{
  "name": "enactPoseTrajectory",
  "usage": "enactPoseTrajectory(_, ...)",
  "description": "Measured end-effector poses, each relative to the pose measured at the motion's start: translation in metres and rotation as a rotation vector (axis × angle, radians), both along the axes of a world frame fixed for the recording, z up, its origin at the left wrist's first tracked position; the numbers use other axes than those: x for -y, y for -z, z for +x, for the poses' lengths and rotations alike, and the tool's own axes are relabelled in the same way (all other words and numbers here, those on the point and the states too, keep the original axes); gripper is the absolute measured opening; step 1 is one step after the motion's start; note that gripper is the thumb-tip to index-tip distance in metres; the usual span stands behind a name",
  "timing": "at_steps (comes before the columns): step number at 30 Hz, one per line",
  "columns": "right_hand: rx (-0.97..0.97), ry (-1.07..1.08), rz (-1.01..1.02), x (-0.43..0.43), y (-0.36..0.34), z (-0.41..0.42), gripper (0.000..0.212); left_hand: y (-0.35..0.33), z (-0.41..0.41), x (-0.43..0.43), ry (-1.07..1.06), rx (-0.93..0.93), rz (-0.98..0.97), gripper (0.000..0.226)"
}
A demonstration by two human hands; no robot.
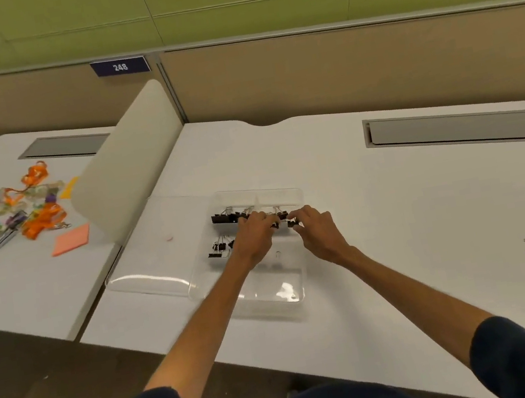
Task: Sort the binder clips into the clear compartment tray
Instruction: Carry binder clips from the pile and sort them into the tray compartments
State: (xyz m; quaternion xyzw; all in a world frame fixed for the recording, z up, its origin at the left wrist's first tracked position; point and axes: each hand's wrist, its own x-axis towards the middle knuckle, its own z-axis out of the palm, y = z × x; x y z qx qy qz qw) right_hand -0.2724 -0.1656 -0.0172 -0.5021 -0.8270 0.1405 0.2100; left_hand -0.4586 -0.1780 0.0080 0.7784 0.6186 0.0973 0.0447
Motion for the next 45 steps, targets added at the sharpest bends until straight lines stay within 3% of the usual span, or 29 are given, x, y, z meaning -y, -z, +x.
enactPoseTrajectory(8, 0.068, -0.042, -0.127, 0.011, 0.005, -0.034, 0.031, -0.002, -0.03, 0.006, 0.073, -0.043, -0.247, 0.029)
enactPoseTrajectory(16, 0.071, 0.005, -0.087, 0.011, 0.004, -0.045, 0.019, -0.008, -0.033, -0.002, 0.164, -0.182, -0.255, 0.024)
enactPoseTrajectory(30, 0.103, -0.054, -0.153, 0.011, 0.006, -0.045, 0.021, -0.002, -0.034, -0.003, 0.246, -0.343, -0.263, 0.014)
enactPoseTrajectory(37, 0.065, -0.05, -0.152, 0.009, 0.002, -0.043, 0.016, -0.001, -0.035, -0.006, 0.262, -0.259, -0.251, 0.01)
enactPoseTrajectory(45, -0.128, 0.114, -0.041, 0.013, 0.0, -0.023, 0.021, 0.0, -0.024, -0.005, 0.112, -0.017, -0.124, 0.027)
